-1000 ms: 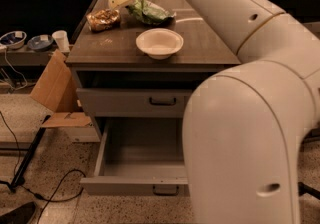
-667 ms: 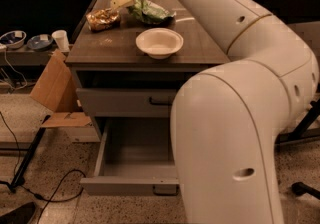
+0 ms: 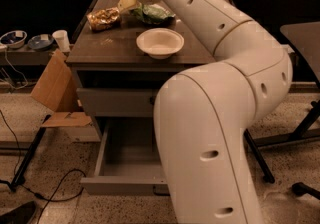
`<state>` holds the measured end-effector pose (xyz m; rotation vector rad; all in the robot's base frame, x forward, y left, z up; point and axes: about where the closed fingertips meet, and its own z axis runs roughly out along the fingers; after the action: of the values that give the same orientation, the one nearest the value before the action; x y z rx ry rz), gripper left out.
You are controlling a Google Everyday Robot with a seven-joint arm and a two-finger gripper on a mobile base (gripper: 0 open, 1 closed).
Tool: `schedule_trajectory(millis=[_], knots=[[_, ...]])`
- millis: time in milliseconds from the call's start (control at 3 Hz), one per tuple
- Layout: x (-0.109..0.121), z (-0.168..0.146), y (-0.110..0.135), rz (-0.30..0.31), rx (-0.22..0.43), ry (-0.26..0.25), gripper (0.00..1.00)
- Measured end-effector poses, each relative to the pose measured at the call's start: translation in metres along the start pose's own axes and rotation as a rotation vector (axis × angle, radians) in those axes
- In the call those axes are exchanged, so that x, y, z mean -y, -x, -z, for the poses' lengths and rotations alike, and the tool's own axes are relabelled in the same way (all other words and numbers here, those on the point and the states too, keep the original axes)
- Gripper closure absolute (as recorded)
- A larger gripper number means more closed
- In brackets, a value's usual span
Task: Place green jalapeno chip bag into middle drawer
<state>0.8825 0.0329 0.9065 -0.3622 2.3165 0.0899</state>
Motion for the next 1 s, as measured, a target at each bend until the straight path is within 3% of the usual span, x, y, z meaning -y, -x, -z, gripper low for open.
schedule_trajectory(millis=[667,1000], knots=[[0.010,-0.042,-0.002,-0.067,0.002,-0.039,0.00],[0.009,-0.055,0.000,-0.069,0.009,-0.043,0.00]])
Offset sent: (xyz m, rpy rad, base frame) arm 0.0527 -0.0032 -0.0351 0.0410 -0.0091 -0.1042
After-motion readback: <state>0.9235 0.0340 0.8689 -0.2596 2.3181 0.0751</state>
